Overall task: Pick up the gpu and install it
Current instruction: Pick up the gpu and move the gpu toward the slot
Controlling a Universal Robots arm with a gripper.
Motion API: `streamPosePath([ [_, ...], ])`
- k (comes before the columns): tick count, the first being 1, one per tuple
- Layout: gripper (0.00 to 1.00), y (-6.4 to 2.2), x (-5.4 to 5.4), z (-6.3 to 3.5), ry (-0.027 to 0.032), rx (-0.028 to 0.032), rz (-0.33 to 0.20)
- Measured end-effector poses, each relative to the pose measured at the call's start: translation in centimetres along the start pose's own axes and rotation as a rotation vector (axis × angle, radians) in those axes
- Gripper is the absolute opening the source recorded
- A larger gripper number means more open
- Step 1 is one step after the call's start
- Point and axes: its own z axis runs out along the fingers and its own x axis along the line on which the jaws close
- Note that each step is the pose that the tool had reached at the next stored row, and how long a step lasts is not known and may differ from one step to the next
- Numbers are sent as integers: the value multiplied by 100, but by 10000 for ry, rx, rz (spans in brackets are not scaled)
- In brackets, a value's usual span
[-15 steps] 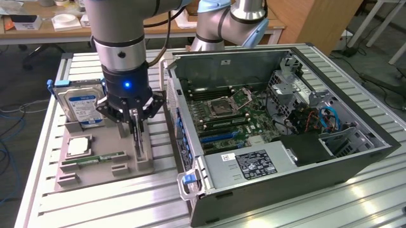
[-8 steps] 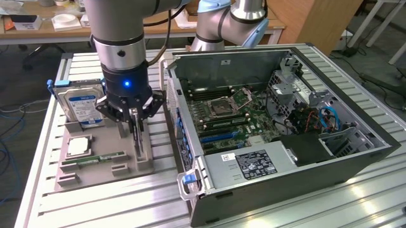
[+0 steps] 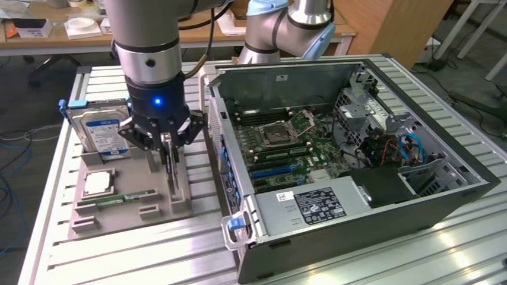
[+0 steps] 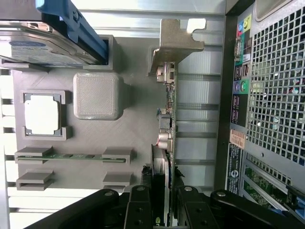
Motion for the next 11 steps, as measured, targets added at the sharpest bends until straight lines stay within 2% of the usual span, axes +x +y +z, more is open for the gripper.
streamPosePath([
  [11, 27, -1, 5, -26, 3, 4, 0],
])
